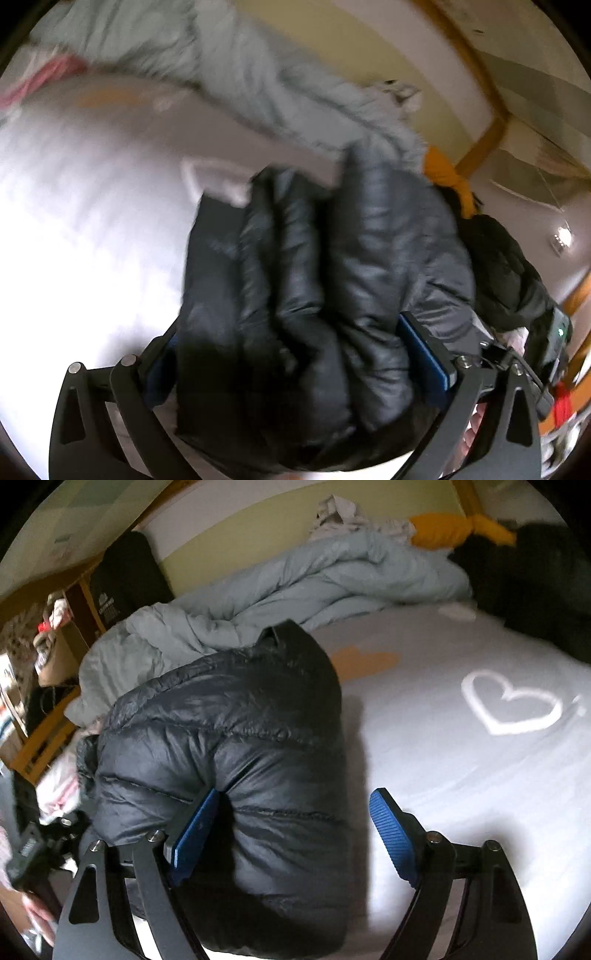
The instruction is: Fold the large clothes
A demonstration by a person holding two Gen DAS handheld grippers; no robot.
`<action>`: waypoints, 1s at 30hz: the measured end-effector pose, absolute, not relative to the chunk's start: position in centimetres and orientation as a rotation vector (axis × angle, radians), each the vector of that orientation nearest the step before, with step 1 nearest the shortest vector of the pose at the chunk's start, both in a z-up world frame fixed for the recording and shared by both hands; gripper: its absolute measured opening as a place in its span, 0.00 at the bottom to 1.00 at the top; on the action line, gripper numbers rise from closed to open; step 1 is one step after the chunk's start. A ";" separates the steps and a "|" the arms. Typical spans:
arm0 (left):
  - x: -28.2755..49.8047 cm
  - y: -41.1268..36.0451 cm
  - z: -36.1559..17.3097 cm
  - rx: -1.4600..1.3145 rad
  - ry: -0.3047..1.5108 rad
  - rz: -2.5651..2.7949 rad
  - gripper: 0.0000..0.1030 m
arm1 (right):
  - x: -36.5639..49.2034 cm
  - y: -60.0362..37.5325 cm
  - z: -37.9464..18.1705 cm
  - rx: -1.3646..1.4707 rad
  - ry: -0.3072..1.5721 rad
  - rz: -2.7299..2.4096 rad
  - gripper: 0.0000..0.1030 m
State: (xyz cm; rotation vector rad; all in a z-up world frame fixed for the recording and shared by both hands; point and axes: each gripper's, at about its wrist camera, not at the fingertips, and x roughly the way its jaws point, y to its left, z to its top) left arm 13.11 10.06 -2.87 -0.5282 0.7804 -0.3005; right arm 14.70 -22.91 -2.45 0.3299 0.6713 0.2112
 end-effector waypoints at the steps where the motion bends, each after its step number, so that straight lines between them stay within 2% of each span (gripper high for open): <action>1: 13.4 10.5 -3.8 -0.569 0.807 -0.301 1.00 | 14.8 -23.0 -2.8 0.347 0.679 0.224 0.83; 3: 13.7 11.1 -5.2 -0.631 0.847 -0.295 1.00 | 15.3 -23.1 -3.4 0.378 0.701 0.255 0.86; 10: 13.0 9.6 -5.3 -0.570 0.831 -0.231 0.99 | 16.3 -23.4 -4.8 0.422 0.721 0.279 0.93; 12: 13.0 9.8 -5.4 -0.585 0.836 -0.264 0.93 | 16.6 -23.5 -5.4 0.458 0.735 0.309 0.93; 13: 13.3 10.1 -5.5 -0.609 0.840 -0.290 0.86 | 17.0 -23.5 -5.7 0.481 0.750 0.334 0.93; 14: 13.5 10.2 -5.7 -0.636 0.846 -0.316 0.77 | 17.3 -23.4 -6.1 0.506 0.767 0.368 0.92; 15: 13.6 10.3 -5.7 -0.649 0.840 -0.338 0.73 | 17.6 -23.3 -6.5 0.532 0.782 0.407 0.83; 16: 13.7 10.3 -5.8 -0.668 0.842 -0.367 0.64 | 17.6 -23.2 -6.6 0.550 0.779 0.430 0.81; 17: 13.7 10.2 -5.7 -0.673 0.841 -0.377 0.58 | 17.2 -23.1 -6.3 0.534 0.757 0.420 0.73; 18: 13.6 10.1 -5.4 -0.668 0.834 -0.382 0.55 | 16.9 -22.8 -6.1 0.509 0.739 0.413 0.66; 20: 13.2 9.7 -4.5 -0.617 0.803 -0.392 0.46 | 16.1 -22.1 -5.4 0.446 0.696 0.395 0.58; 23: 12.7 9.1 -3.2 -0.568 0.753 -0.413 0.42 | 14.8 -21.7 -4.2 0.389 0.650 0.375 0.53; 30: 11.0 8.1 -0.6 -0.495 0.655 -0.445 0.42 | 12.3 -22.5 -1.0 0.345 0.583 0.357 0.53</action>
